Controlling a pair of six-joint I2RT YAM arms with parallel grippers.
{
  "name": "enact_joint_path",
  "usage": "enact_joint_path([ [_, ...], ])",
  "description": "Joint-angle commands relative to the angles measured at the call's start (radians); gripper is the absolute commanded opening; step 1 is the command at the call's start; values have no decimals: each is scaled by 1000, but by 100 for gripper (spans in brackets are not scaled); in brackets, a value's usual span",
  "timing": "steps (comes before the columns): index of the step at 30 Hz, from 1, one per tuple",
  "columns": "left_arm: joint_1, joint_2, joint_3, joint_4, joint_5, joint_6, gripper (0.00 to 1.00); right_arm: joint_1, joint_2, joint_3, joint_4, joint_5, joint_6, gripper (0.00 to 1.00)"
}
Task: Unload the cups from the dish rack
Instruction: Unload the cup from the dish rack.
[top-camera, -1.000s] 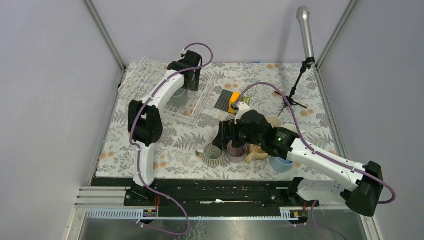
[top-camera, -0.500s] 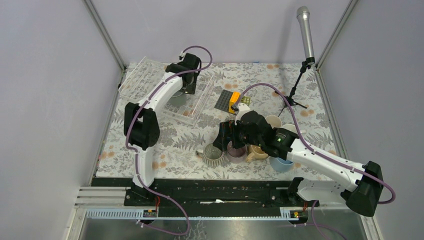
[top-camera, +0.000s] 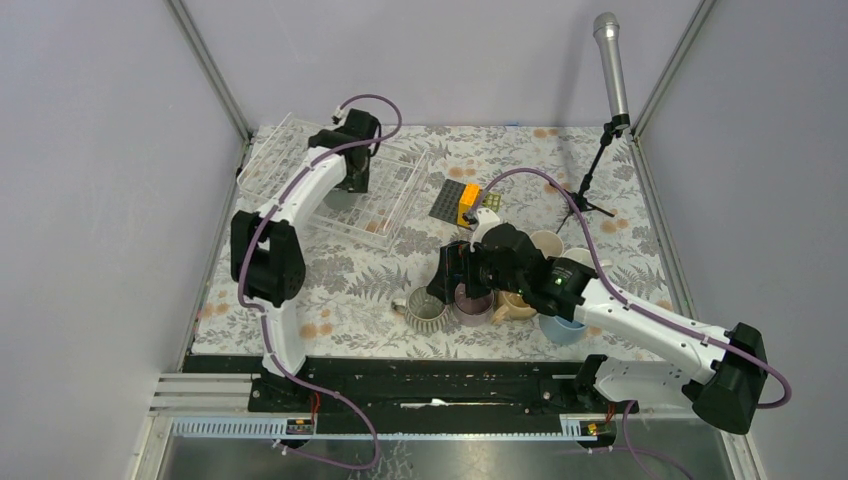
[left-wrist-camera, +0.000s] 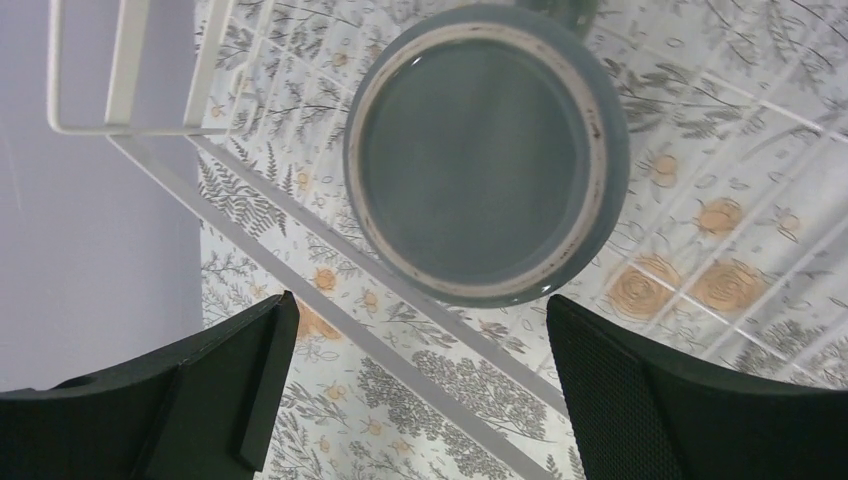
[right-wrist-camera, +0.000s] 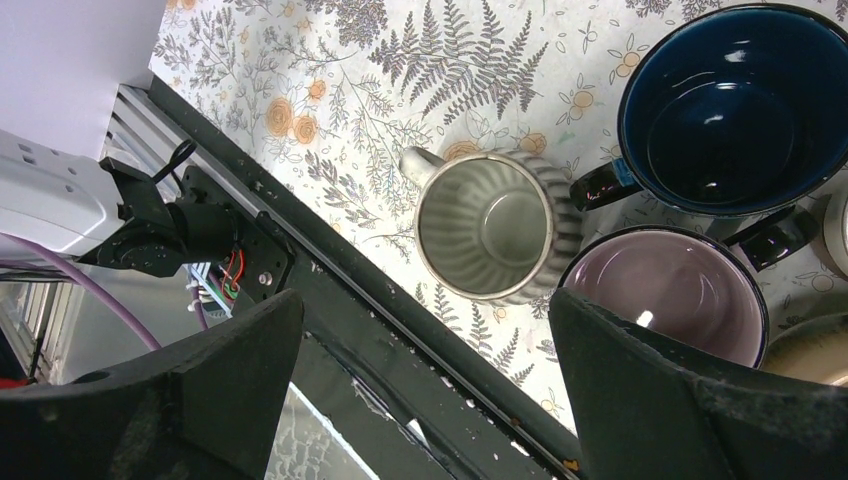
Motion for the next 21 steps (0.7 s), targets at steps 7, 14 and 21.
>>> enact_joint_path([
  [7, 8, -58, 145, 9, 112, -22, 99, -7, -47, -15, 34, 17, -7, 100],
  [14, 8, 123, 410, -36, 70, 33, 99, -7, -51, -10, 33, 21, -20, 100],
  [21, 35, 275, 559, 20, 192, 177, 97, -7, -48, 26, -33, 31, -32, 100],
])
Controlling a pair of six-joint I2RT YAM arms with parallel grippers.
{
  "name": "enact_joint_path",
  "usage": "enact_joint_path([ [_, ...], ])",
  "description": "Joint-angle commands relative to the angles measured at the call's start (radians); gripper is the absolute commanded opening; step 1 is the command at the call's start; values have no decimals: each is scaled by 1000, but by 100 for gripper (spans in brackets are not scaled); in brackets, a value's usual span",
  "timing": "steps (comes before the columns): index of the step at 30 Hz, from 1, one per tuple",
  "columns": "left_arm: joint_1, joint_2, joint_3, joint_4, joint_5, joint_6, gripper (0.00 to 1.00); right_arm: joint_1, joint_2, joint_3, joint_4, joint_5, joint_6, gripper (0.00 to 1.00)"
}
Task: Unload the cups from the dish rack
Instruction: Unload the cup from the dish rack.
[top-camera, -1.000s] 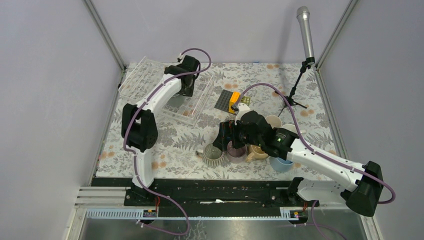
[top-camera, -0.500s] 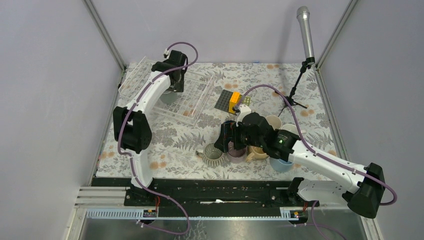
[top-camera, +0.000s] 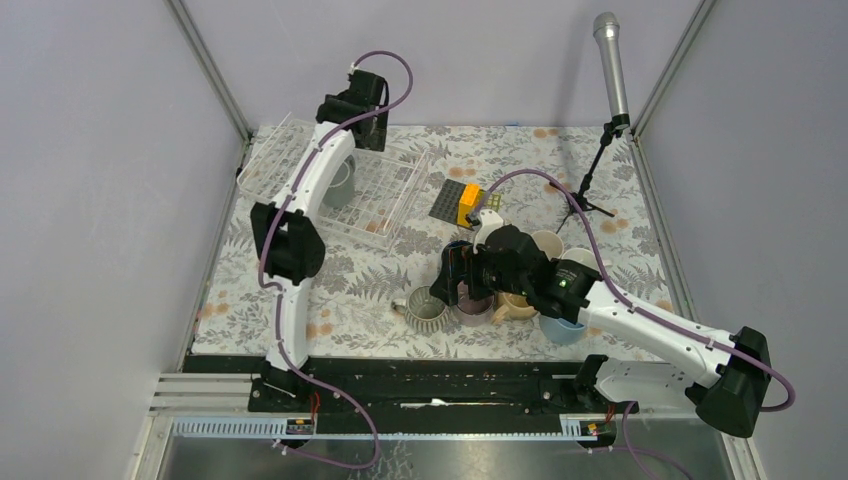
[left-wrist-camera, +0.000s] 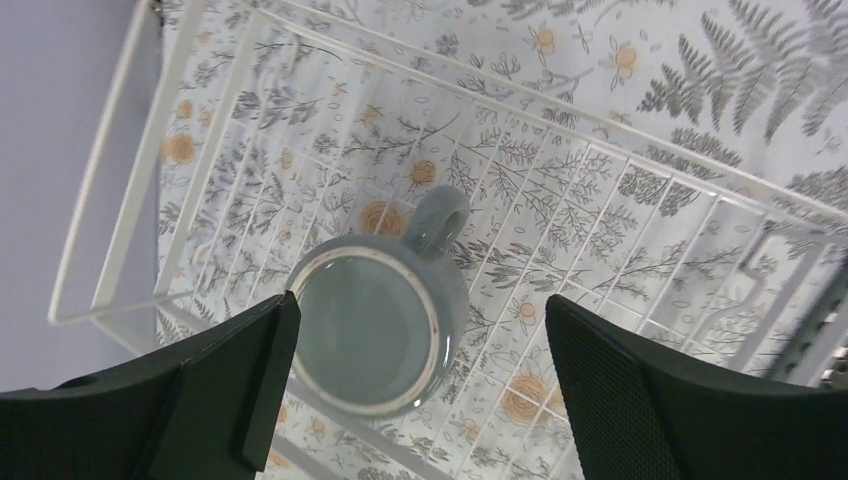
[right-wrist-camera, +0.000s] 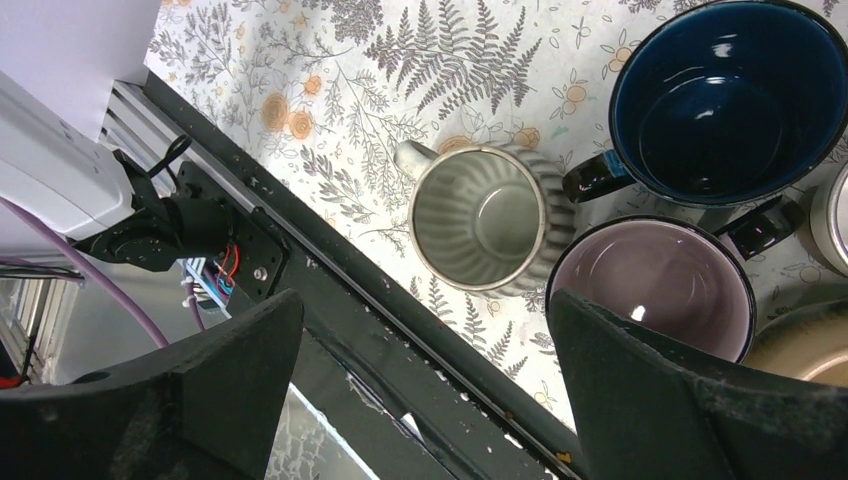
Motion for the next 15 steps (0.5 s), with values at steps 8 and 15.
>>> enact_joint_path([
  [8, 107, 106, 55, 152, 214, 171, 86, -7, 8, 78, -85, 31, -29, 100],
  [15, 183, 127, 33, 192, 401, 170, 73, -7, 45, 109, -98, 34, -29, 100],
])
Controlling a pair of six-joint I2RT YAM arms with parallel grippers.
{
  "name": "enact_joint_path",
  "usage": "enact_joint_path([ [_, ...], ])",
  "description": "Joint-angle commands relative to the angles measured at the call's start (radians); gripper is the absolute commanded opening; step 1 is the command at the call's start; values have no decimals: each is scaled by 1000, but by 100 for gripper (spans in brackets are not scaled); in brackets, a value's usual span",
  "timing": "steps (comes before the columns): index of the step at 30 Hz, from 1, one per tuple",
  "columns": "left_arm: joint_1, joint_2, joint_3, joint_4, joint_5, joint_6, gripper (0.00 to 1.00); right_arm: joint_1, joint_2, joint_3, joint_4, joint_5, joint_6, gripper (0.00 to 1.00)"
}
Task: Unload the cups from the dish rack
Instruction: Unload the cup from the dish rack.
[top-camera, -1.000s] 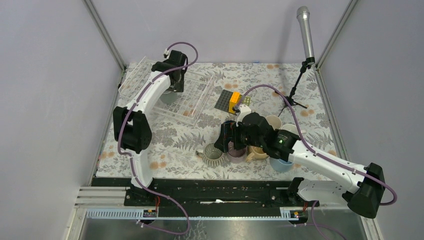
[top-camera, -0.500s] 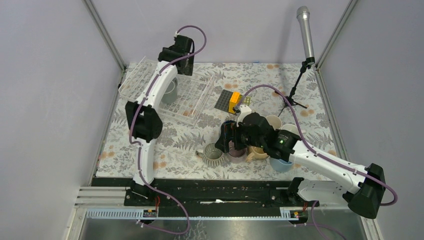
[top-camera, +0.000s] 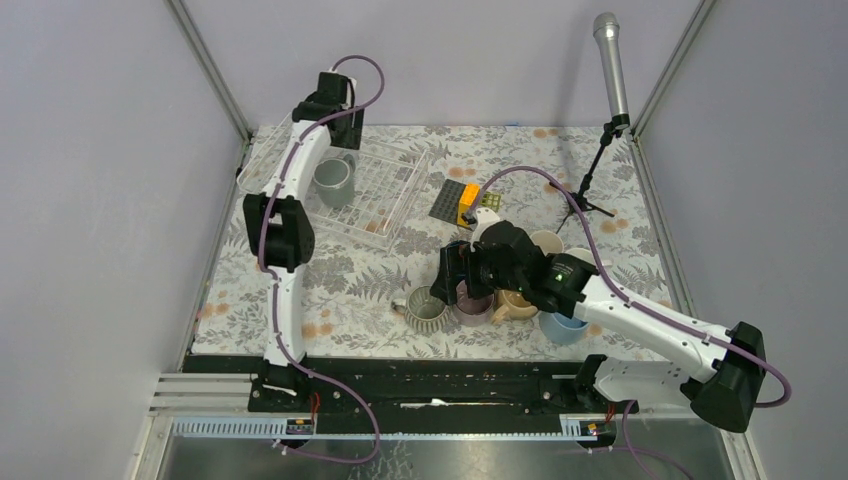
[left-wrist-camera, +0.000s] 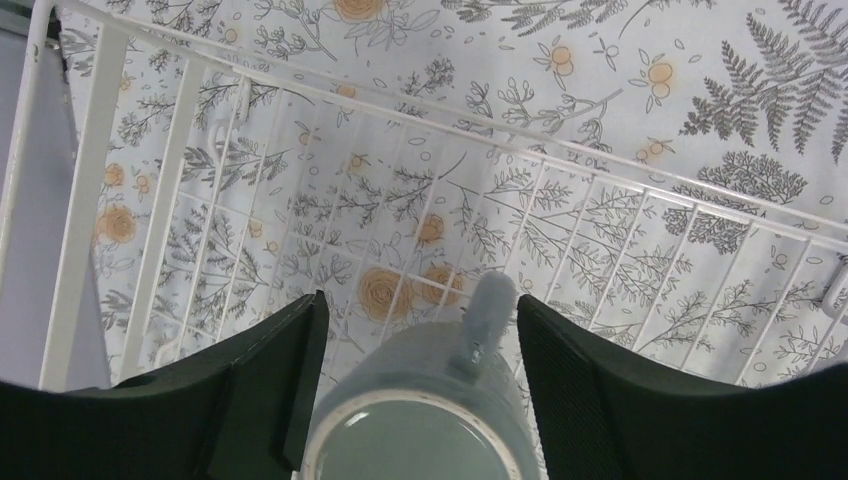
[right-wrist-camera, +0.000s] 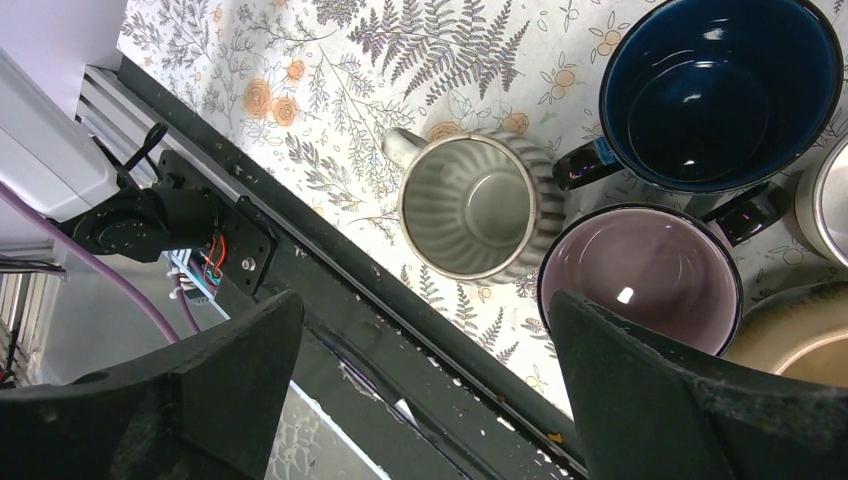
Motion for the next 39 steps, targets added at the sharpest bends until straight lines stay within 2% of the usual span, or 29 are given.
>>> enact_joint_path([
  [1, 37, -11, 7, 72, 167, 19, 73, -7, 20, 60, -16, 30, -14, 100],
  [8, 39, 5, -1, 78, 254, 35, 67, -8, 38, 72, -24, 30, -14, 100],
  [15, 39, 7, -45, 94, 183, 47, 63, -7, 44, 75, -24, 48, -12, 100],
  [22, 39, 1, -82, 109, 179, 64, 60, -6, 40, 72, -26, 45, -13, 100],
  [39, 21, 4, -123, 109, 133, 29, 42, -7, 37, 66, -22, 44, -7, 100],
])
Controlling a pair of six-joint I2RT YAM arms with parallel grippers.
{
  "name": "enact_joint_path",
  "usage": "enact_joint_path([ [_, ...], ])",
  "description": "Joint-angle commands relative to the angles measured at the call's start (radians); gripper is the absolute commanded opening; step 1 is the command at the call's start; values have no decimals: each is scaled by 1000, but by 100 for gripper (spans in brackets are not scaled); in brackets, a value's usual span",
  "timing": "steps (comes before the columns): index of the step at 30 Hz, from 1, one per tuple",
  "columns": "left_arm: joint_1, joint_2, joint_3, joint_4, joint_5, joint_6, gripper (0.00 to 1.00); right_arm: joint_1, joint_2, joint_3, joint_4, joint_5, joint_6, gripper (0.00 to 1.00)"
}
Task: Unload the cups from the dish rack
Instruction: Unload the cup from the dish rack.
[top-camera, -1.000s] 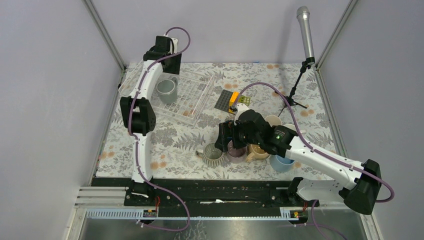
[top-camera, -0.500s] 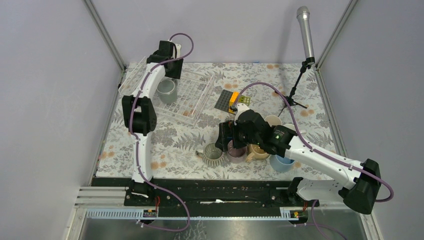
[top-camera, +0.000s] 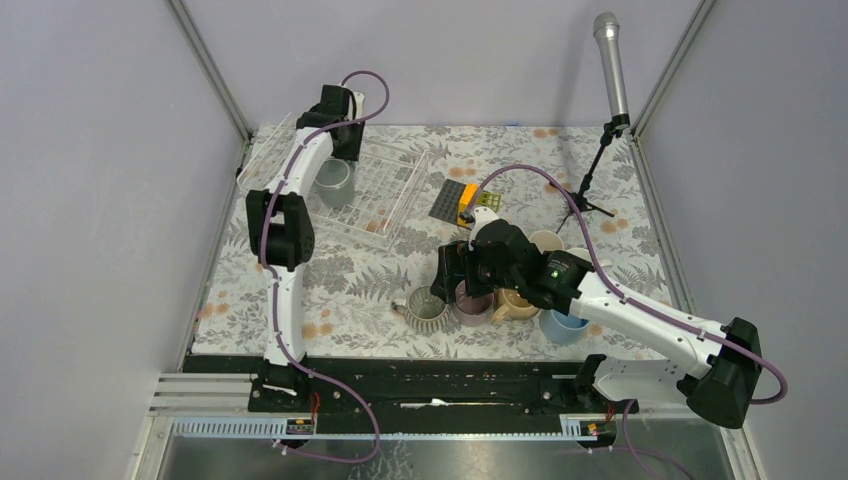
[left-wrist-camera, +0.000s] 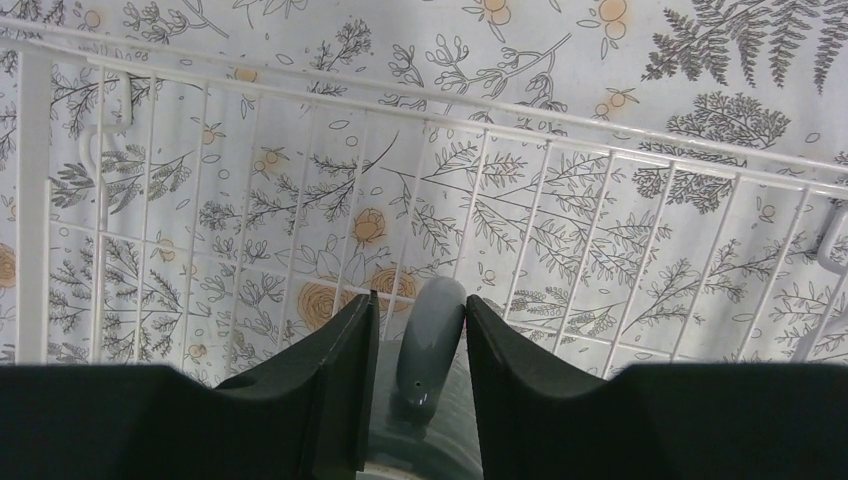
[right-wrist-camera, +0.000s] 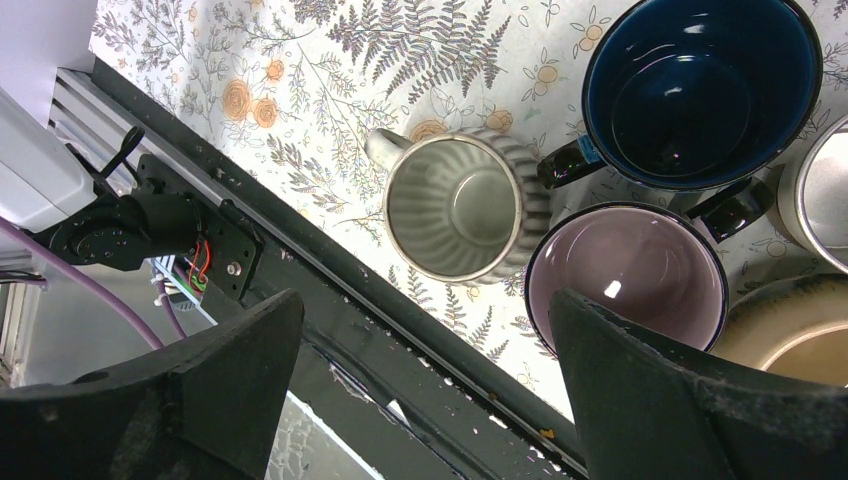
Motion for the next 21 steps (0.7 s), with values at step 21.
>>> enact_joint_path([
  [21, -9, -21, 21, -44, -125, -117, 45, -7, -7, 20, 29, 14, 0, 100],
])
